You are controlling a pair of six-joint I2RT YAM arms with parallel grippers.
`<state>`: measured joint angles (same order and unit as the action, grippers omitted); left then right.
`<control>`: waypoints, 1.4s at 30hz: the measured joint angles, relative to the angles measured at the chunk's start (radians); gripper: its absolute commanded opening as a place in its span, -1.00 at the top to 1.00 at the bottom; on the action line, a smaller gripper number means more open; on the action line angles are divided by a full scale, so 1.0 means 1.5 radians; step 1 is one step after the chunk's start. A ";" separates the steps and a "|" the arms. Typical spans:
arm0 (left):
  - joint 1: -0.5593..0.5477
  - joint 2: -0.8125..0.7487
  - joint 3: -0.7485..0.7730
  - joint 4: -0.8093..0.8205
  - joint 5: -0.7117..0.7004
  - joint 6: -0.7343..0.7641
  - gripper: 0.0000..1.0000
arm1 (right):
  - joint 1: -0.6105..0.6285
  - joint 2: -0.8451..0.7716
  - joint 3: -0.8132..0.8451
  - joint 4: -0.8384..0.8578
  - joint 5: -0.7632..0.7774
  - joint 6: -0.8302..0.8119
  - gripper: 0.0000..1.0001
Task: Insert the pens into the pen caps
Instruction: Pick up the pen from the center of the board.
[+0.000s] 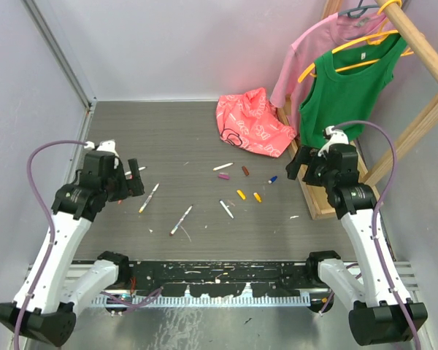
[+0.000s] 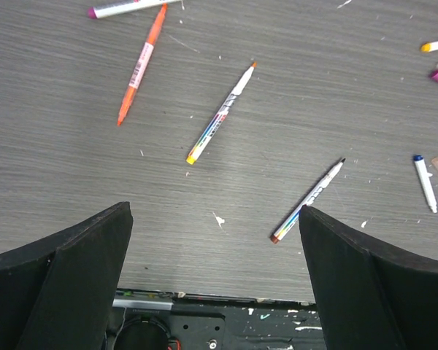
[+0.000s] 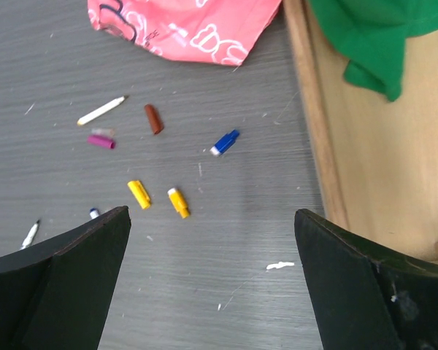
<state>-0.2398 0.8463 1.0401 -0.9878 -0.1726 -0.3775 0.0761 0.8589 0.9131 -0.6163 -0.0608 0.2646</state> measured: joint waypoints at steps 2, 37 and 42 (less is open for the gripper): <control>0.000 0.026 0.001 0.002 0.006 0.000 -0.98 | 0.000 0.005 -0.001 -0.005 -0.027 0.000 -0.97; 0.003 0.494 -0.024 0.174 -0.004 -0.046 -0.30 | -0.001 0.002 -0.040 -0.031 -0.199 0.025 -0.73; 0.003 0.509 -0.024 0.186 -0.024 -0.039 -0.24 | -0.001 -0.006 -0.041 -0.031 -0.215 0.026 -0.73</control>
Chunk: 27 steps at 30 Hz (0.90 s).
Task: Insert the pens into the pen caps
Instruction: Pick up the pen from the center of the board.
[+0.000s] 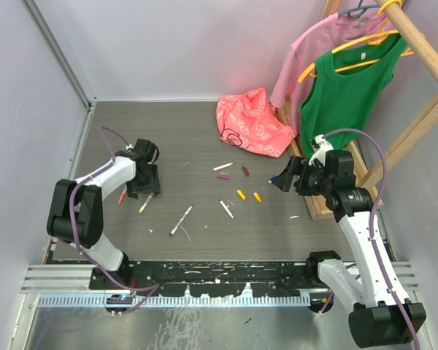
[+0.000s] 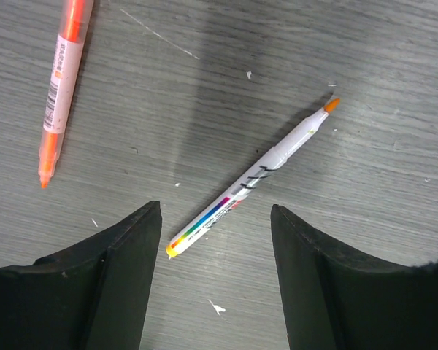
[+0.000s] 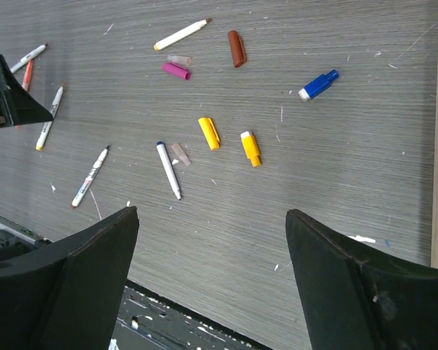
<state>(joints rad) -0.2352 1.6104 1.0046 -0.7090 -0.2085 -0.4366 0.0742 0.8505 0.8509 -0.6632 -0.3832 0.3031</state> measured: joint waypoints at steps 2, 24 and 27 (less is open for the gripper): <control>0.000 0.010 0.000 0.005 -0.001 0.003 -0.23 | 0.000 -0.004 -0.003 0.000 -0.003 0.000 -0.73; -0.001 0.048 0.002 0.043 0.050 0.010 0.97 | 0.000 -0.006 -0.009 -0.002 -0.027 0.001 -0.70; -0.001 0.047 0.002 0.043 0.050 0.012 1.00 | 0.000 -0.006 -0.009 -0.002 -0.032 0.003 -0.74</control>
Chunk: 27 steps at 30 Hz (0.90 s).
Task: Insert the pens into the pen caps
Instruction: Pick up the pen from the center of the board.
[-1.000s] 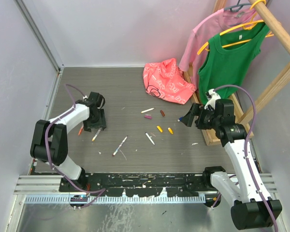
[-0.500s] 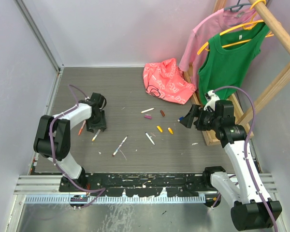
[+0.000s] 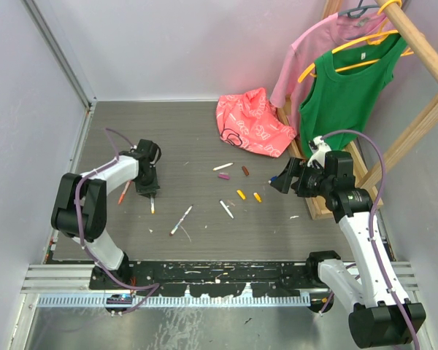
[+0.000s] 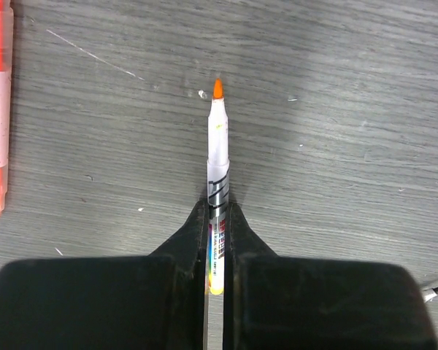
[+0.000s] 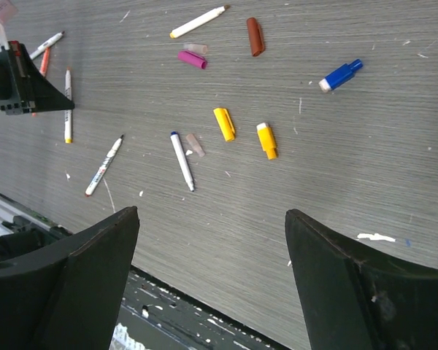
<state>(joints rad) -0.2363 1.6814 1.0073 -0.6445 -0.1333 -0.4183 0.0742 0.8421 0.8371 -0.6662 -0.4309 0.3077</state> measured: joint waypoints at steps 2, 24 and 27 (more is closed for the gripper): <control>0.000 -0.002 -0.001 0.001 0.006 0.003 1.00 | 0.000 0.001 0.000 0.002 -0.010 0.008 -0.77; 0.045 -0.424 0.104 0.016 0.270 -0.005 1.00 | 0.000 -0.030 0.003 0.060 -0.038 0.077 -0.90; 0.045 -0.444 0.123 0.006 0.301 0.011 1.00 | 0.014 -0.021 0.001 0.094 -0.046 0.100 -0.89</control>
<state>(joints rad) -0.1692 1.0153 1.1923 -0.6357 0.3176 -0.4019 0.0959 0.8108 0.8387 -0.5259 -0.4995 0.4583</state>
